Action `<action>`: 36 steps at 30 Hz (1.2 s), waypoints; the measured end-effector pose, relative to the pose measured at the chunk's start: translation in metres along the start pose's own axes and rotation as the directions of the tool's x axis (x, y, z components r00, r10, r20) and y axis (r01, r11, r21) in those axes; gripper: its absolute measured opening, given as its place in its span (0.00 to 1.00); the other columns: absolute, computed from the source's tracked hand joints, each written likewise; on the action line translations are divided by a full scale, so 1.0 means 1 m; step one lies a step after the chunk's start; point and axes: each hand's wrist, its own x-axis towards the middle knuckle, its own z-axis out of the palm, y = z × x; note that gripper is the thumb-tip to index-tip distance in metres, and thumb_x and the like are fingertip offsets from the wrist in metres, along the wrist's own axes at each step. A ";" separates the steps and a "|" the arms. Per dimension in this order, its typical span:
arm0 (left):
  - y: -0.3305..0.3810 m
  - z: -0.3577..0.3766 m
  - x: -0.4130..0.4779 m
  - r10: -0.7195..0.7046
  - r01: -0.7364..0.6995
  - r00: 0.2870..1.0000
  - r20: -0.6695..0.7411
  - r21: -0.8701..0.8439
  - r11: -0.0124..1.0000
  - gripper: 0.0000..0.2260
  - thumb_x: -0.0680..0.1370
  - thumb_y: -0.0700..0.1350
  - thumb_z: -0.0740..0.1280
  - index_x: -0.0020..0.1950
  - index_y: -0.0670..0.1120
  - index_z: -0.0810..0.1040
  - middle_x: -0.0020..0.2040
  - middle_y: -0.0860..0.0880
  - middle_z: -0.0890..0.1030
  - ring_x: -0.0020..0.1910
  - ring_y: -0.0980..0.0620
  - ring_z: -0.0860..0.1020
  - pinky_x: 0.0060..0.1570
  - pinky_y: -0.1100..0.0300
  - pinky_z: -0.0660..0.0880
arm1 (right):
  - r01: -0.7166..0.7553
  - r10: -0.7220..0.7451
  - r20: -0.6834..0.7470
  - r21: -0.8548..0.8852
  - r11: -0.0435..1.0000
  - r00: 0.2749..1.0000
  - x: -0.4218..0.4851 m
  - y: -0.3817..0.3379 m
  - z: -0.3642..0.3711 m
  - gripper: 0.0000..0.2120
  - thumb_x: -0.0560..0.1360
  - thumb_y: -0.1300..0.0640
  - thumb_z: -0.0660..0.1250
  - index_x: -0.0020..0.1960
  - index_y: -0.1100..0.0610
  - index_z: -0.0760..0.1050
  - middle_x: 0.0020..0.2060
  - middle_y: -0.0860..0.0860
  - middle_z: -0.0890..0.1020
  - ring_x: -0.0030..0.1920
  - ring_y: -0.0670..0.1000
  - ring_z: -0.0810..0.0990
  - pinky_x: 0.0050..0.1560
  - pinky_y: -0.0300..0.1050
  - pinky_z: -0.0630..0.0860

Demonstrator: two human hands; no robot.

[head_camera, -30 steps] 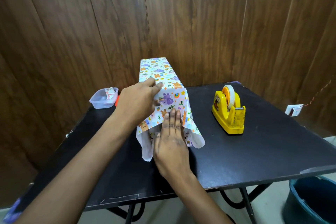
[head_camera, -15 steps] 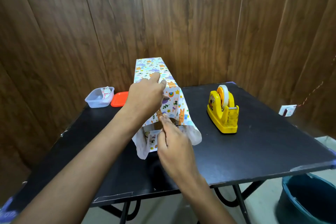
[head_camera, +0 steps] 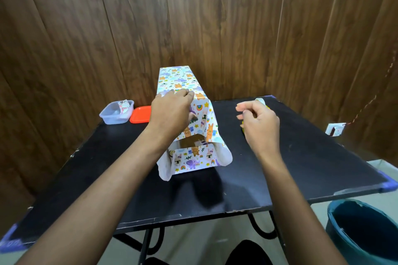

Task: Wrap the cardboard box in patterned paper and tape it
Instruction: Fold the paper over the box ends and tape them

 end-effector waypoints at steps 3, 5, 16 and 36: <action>0.001 0.003 -0.002 -0.012 0.011 1.000 -0.029 -0.027 1.000 0.26 0.76 0.53 0.66 0.72 0.46 0.66 0.68 0.48 0.73 0.65 0.45 0.72 0.55 0.49 0.71 | 0.166 -0.147 0.114 -0.172 0.971 0.982 -0.002 -0.001 0.008 0.09 0.76 0.57 0.65 0.54 0.58 0.79 0.46 0.47 0.80 0.50 0.46 0.76 0.51 0.39 0.74; 0.002 0.002 -0.001 -0.015 0.015 0.999 -0.028 -0.017 1.000 0.26 0.76 0.53 0.65 0.72 0.46 0.66 0.68 0.48 0.72 0.65 0.45 0.71 0.56 0.49 0.70 | 0.207 -0.126 0.268 -0.299 0.931 0.955 -0.003 -0.005 0.022 0.21 0.75 0.47 0.67 0.63 0.57 0.74 0.58 0.50 0.78 0.60 0.49 0.73 0.56 0.45 0.73; 0.004 0.005 0.003 0.005 -0.004 0.999 0.032 -0.020 1.000 0.26 0.73 0.54 0.70 0.65 0.47 0.65 0.62 0.48 0.72 0.62 0.43 0.72 0.57 0.45 0.69 | 0.193 0.028 0.389 -0.516 0.835 0.921 0.013 -0.008 0.044 0.08 0.75 0.57 0.66 0.39 0.56 0.68 0.36 0.50 0.73 0.37 0.51 0.72 0.27 0.41 0.60; 0.004 0.007 0.001 0.030 -0.032 0.998 -0.055 -0.035 0.999 0.27 0.68 0.54 0.75 0.60 0.44 0.72 0.56 0.44 0.77 0.53 0.39 0.77 0.49 0.44 0.73 | -0.426 0.494 0.002 -0.501 0.753 0.870 0.108 0.105 -0.017 0.17 0.76 0.51 0.64 0.56 0.63 0.77 0.56 0.58 0.79 0.61 0.60 0.73 0.58 0.53 0.72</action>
